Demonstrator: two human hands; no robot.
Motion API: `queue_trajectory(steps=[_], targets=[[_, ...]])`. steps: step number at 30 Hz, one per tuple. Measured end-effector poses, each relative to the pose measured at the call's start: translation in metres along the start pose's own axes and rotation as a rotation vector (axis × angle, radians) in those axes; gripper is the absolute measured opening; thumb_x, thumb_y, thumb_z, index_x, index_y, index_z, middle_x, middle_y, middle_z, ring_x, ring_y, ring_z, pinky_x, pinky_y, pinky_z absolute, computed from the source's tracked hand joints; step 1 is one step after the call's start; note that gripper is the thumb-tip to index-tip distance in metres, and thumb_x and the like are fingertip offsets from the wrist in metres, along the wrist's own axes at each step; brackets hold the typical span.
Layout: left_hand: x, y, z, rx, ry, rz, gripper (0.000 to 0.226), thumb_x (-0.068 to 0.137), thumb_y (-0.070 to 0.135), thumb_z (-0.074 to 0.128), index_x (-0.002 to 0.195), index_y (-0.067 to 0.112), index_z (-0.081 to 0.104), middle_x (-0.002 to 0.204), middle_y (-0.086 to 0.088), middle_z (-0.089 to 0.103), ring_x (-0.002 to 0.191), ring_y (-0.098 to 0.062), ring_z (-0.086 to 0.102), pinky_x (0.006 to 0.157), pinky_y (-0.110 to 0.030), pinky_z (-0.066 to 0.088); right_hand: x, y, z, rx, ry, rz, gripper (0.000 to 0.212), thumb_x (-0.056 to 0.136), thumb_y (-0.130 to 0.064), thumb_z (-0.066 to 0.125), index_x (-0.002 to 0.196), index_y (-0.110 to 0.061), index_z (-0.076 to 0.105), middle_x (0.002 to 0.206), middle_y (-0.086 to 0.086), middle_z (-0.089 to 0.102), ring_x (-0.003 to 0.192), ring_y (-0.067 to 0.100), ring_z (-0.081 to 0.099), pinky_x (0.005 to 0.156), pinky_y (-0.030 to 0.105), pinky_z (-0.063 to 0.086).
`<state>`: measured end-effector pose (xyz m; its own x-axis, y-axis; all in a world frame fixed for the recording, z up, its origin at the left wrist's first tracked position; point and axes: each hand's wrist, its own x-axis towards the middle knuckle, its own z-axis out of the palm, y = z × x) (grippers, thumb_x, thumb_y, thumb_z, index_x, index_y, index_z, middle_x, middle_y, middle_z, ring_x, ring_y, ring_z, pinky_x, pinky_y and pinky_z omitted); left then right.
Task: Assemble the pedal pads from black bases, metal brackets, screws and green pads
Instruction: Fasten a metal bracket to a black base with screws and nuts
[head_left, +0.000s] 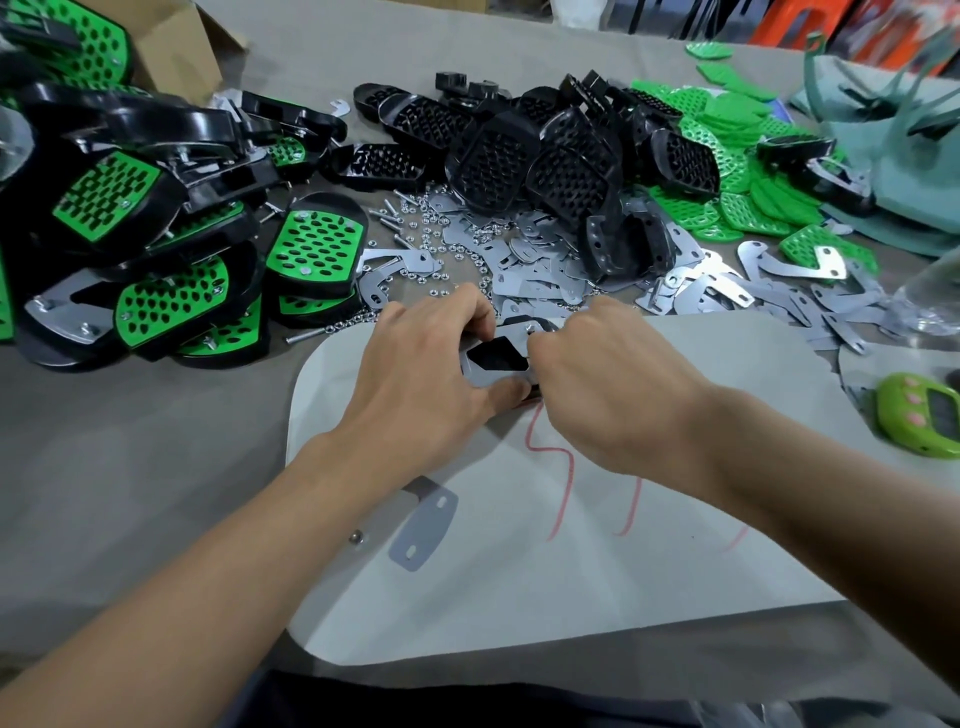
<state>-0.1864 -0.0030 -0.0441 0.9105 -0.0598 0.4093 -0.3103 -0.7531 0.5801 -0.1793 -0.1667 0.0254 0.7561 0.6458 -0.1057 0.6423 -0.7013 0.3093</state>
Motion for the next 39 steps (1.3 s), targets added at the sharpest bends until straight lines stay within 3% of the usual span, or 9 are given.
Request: queue_trajectory(steps=[7, 13, 16, 20, 23, 27, 30, 33, 39], targets=[[-0.002, 0.002, -0.004, -0.005, -0.027, -0.023, 0.049, 0.067, 0.058, 0.080, 0.092, 0.028, 0.050, 0.082, 0.020, 0.055, 0.093, 0.027, 0.036, 0.073, -0.017, 0.029, -0.001, -0.005, 0.000, 0.146, 0.000, 0.261, 0.035, 0.088, -0.021, 0.054, 0.065, -0.021, 0.027, 0.061, 0.000, 0.027, 0.051, 0.019, 0.020, 0.049, 0.034, 0.012], [-0.002, -0.002, -0.020, -0.069, -0.134, -0.094, 0.076, 0.049, 0.068, 0.073, 0.118, 0.042, 0.052, 0.105, 0.036, 0.056, 0.100, 0.004, 0.050, 0.086, -0.026, 0.039, 0.045, 0.020, -0.011, 0.412, 0.272, 0.399, 0.022, 0.089, -0.031, 0.051, 0.082, -0.016, 0.066, 0.068, 0.010, 0.054, 0.068, 0.037, 0.052, 0.062, 0.035, 0.042], [-0.003, -0.016, -0.036, -0.029, -0.156, -0.117, 0.079, 0.048, 0.070, 0.073, 0.122, 0.052, 0.055, 0.104, 0.041, 0.053, 0.104, 0.005, 0.048, 0.084, -0.023, 0.037, 0.086, 0.022, -0.007, 0.515, 0.182, 0.337, 0.018, 0.082, -0.012, 0.057, 0.082, -0.017, 0.075, 0.075, 0.011, 0.070, 0.076, 0.035, 0.064, 0.070, 0.038, 0.057], [0.002, -0.034, -0.047, -0.088, -0.210, -0.146, 0.059, 0.050, 0.054, 0.092, 0.105, 0.053, 0.070, 0.095, 0.036, 0.062, 0.097, 0.005, 0.056, 0.079, -0.009, 0.036, 0.118, 0.024, 0.004, 0.398, 0.057, 0.240, 0.021, 0.082, -0.008, 0.060, 0.098, -0.012, 0.074, 0.093, 0.013, 0.072, 0.088, 0.035, 0.066, 0.081, 0.042, 0.058], [0.003, -0.035, -0.044, -0.111, -0.198, -0.151, 0.054, 0.051, 0.045, 0.097, 0.099, 0.052, 0.075, 0.091, 0.021, 0.069, 0.092, 0.002, 0.059, 0.075, -0.011, 0.042, 0.124, 0.024, 0.006, 0.389, 0.077, 0.239, 0.019, 0.084, -0.007, 0.060, 0.099, -0.009, 0.071, 0.092, 0.016, 0.069, 0.083, 0.035, 0.065, 0.076, 0.042, 0.059], [0.001, -0.036, -0.044, -0.127, -0.200, -0.133, 0.057, 0.051, 0.050, 0.096, 0.104, 0.050, 0.076, 0.101, 0.036, 0.062, 0.095, 0.009, 0.057, 0.079, -0.003, 0.036, 0.121, 0.022, 0.003, 0.365, 0.100, 0.196, 0.013, 0.084, -0.013, 0.070, 0.096, -0.007, 0.072, 0.084, 0.013, 0.067, 0.079, 0.032, 0.064, 0.075, 0.042, 0.058], [0.000, -0.028, -0.041, -0.074, -0.206, -0.085, 0.068, 0.045, 0.065, 0.088, 0.110, 0.047, 0.074, 0.099, 0.034, 0.061, 0.094, 0.004, 0.054, 0.081, -0.013, 0.036, 0.118, 0.019, 0.006, 0.380, 0.117, 0.223, 0.016, 0.085, -0.018, 0.071, 0.098, -0.009, 0.072, 0.085, 0.013, 0.066, 0.080, 0.033, 0.063, 0.075, 0.040, 0.057], [-0.001, -0.023, -0.036, -0.075, -0.153, -0.077, 0.066, 0.048, 0.052, 0.095, 0.110, 0.040, 0.077, 0.098, 0.034, 0.056, 0.098, 0.002, 0.052, 0.088, -0.020, 0.037, 0.113, 0.016, 0.006, 0.484, 0.180, 0.337, 0.014, 0.084, -0.023, 0.071, 0.096, -0.018, 0.075, 0.090, 0.010, 0.070, 0.085, 0.033, 0.066, 0.074, 0.036, 0.055], [-0.003, -0.022, -0.032, -0.170, -0.151, -0.174, 0.061, 0.048, 0.041, 0.098, 0.106, 0.035, 0.080, 0.106, 0.024, 0.064, 0.106, -0.002, 0.058, 0.093, -0.020, 0.044, 0.069, 0.013, -0.009, 0.968, 0.338, 0.418, 0.007, 0.075, -0.026, 0.080, 0.069, -0.028, 0.077, 0.054, -0.016, 0.064, 0.050, -0.003, 0.057, 0.050, 0.011, 0.042]])
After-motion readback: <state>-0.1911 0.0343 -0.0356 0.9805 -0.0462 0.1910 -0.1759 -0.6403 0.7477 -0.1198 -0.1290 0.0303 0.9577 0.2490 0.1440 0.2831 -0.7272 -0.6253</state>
